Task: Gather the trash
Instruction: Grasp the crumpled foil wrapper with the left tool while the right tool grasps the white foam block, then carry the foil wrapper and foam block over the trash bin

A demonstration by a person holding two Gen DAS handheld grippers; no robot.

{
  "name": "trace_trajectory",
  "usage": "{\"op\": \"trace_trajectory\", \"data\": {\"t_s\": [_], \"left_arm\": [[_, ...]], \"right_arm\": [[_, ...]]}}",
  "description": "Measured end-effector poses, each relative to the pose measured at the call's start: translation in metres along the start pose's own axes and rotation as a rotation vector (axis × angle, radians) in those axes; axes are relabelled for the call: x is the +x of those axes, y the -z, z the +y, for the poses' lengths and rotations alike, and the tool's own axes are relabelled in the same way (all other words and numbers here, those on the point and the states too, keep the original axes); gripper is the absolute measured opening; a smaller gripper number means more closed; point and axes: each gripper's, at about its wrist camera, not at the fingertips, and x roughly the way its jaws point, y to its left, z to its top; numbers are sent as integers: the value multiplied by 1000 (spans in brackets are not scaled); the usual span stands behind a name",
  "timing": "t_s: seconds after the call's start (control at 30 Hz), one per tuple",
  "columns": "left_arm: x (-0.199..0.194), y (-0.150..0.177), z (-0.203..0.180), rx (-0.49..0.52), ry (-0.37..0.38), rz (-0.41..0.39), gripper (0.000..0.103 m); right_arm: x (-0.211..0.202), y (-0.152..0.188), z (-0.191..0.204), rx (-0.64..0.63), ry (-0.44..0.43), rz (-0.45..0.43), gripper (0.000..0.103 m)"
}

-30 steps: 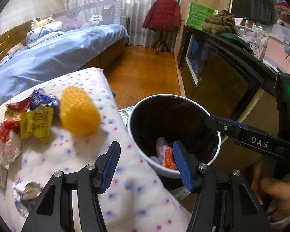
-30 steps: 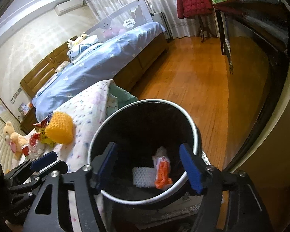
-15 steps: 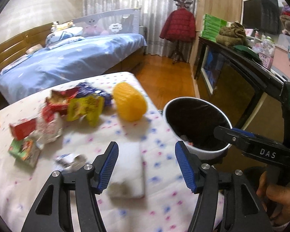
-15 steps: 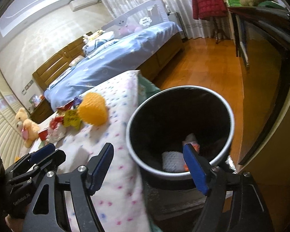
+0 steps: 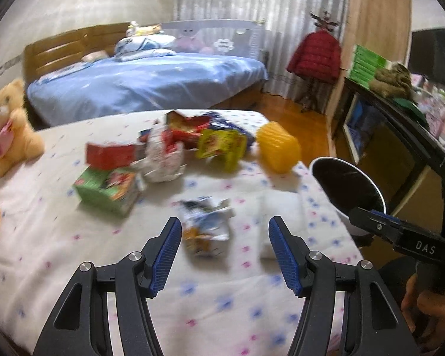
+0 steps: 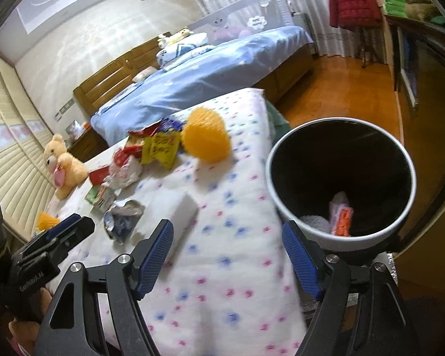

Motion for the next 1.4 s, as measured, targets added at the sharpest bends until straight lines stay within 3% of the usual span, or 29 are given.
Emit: {"op": "trace_trajectory", "data": {"t_s": [0.3,0.6,0.8,0.87,0.93,1.07,1.27,1.37,1.4], "left_arm": [[0,6,30,-43,-13,50,62],[31,-1,32,-28,55,105,62],[55,-5,31,-16,40,117,61],[60,-6,33,-30,53,119,54],[65,-7,36,-43,77,126,36],[71,-7,39,-40,82,120,28],[68,-4,49,-60,79,110,23],[66,-3,49,-59,73,108,23],[66,-3,49,-59,72,107,23]], "right_arm": [[7,12,28,-53,-42,27,77],[12,15,35,-69,-47,39,77],[15,14,33,-71,-42,45,77],[17,14,34,-72,-44,51,77],[20,14,37,-75,-49,57,76],[32,15,46,-96,-70,81,66],[55,17,56,-106,-111,121,56],[59,19,61,-121,-152,120,38],[57,19,66,-143,-155,114,36]]}}
